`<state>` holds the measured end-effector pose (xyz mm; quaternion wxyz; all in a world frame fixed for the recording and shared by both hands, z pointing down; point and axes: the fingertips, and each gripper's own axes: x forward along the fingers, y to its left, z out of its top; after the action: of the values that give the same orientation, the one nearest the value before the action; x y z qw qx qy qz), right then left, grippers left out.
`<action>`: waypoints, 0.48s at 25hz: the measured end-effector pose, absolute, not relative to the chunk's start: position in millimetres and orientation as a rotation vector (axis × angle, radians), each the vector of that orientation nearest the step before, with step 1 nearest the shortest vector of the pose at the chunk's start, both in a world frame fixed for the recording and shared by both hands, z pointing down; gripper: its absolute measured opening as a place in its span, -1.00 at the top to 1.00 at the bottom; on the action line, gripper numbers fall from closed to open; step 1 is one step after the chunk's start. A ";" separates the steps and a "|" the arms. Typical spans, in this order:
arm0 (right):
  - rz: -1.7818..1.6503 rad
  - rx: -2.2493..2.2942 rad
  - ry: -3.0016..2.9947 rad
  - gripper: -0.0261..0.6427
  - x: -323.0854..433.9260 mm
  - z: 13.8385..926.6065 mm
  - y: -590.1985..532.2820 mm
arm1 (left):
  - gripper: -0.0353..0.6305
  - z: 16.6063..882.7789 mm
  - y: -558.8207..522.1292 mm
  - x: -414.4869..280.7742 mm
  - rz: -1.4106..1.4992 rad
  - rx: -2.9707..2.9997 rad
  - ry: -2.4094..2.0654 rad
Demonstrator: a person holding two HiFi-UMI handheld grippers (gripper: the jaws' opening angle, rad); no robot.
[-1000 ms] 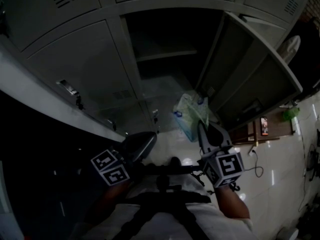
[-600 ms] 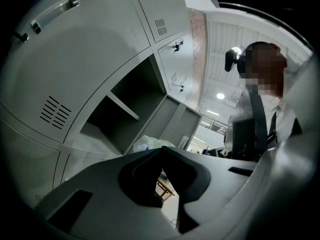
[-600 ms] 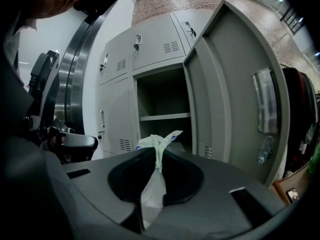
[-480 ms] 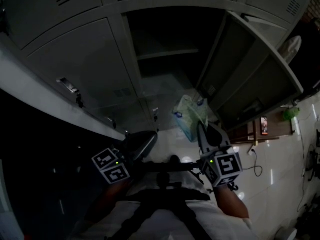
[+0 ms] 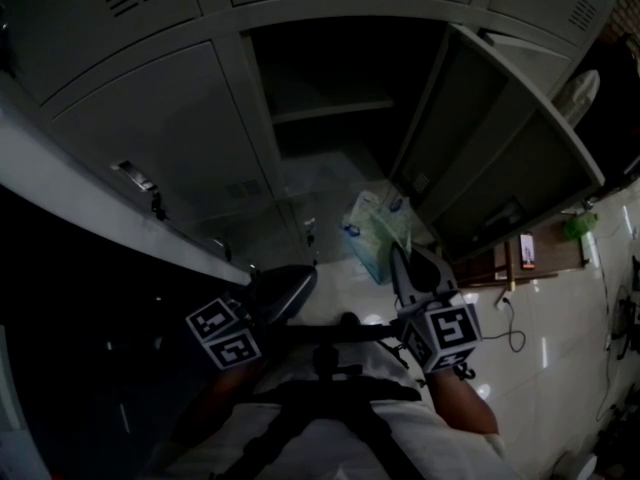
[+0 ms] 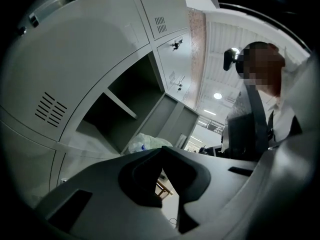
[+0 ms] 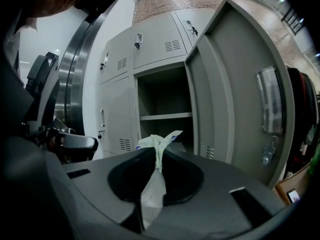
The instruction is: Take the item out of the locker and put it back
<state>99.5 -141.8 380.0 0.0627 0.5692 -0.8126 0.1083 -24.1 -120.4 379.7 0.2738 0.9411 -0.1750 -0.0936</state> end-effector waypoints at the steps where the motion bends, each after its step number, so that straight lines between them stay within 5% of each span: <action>1: 0.324 1.719 -2.458 0.85 99.3 379.6 -142.8 | 0.88 379.1 -121.5 -25.1 -0.259 2.529 -0.474; 12: 0.290 1.722 -2.462 0.85 99.5 370.6 -156.6 | 0.88 377.9 -129.4 -35.4 -0.284 2.518 -0.519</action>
<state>99.5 -156.6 370.6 0.0614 0.5694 -0.8141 0.0958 -35.4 -129.4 377.9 0.2739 0.9362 -0.1930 -0.1057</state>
